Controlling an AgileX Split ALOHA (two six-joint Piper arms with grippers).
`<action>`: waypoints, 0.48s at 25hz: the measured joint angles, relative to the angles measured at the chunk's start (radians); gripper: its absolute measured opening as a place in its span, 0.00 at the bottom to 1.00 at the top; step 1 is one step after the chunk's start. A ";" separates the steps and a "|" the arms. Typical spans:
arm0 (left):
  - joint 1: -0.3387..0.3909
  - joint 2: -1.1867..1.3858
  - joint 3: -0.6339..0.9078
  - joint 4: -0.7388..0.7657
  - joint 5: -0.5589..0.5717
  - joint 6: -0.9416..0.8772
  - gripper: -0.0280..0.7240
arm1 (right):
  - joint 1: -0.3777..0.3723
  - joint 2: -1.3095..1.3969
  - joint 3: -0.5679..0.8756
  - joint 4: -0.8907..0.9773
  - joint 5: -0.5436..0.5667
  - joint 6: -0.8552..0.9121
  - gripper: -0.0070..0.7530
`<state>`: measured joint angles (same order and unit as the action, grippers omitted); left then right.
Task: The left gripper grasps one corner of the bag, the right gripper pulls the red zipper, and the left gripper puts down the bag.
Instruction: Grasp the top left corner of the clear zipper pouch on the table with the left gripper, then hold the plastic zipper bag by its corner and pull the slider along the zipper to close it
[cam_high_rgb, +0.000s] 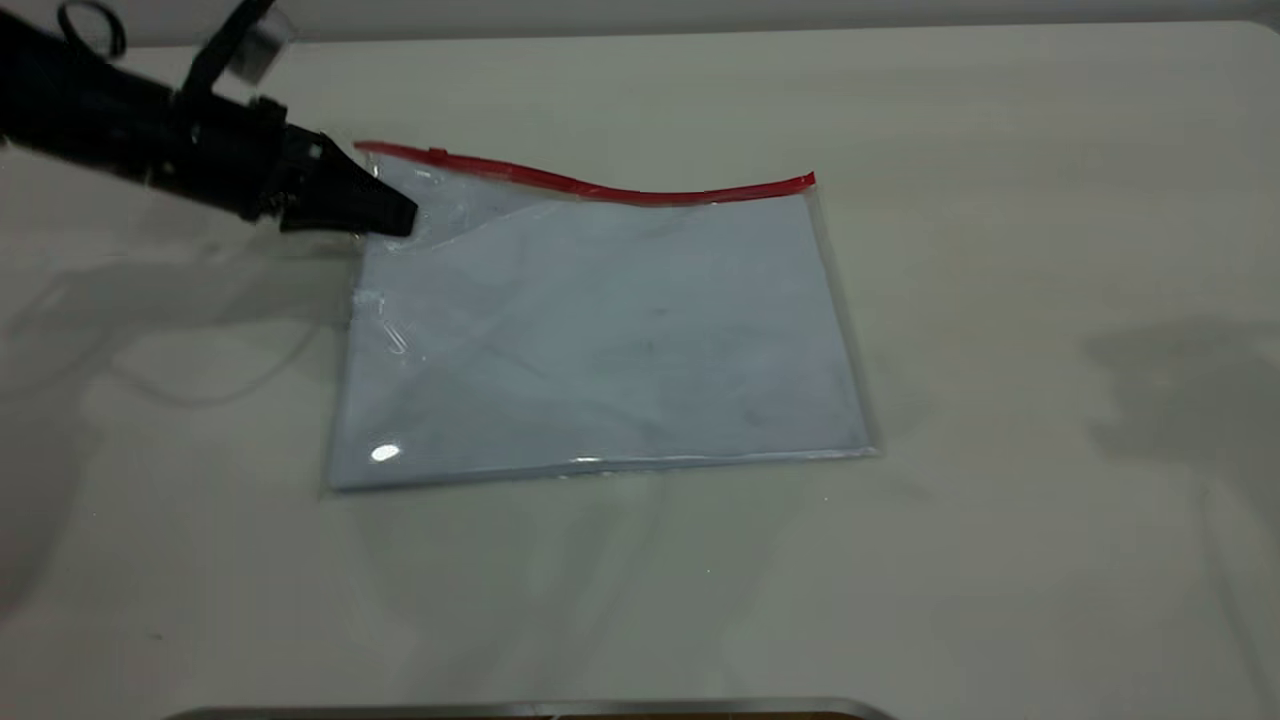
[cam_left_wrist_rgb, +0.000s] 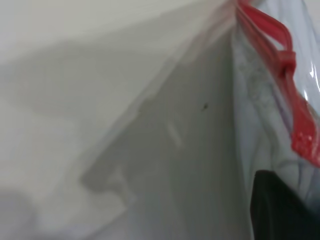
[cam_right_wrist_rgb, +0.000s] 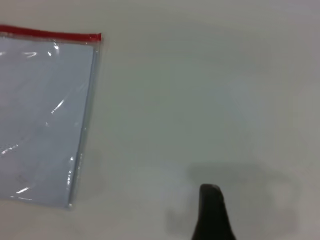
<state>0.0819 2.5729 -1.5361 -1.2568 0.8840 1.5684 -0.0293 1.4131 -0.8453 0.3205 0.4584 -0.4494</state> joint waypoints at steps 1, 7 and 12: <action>-0.002 -0.009 -0.028 0.060 0.020 0.000 0.11 | 0.000 0.008 -0.003 0.014 -0.002 -0.021 0.77; -0.065 -0.038 -0.224 0.339 0.131 0.098 0.11 | 0.014 0.116 -0.038 0.170 -0.019 -0.228 0.77; -0.148 -0.038 -0.332 0.408 0.210 0.250 0.11 | 0.084 0.257 -0.107 0.306 -0.027 -0.437 0.77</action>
<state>-0.0659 2.5350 -1.8676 -0.8484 1.0936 1.8189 0.0551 1.6704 -0.9524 0.6267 0.4314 -0.8864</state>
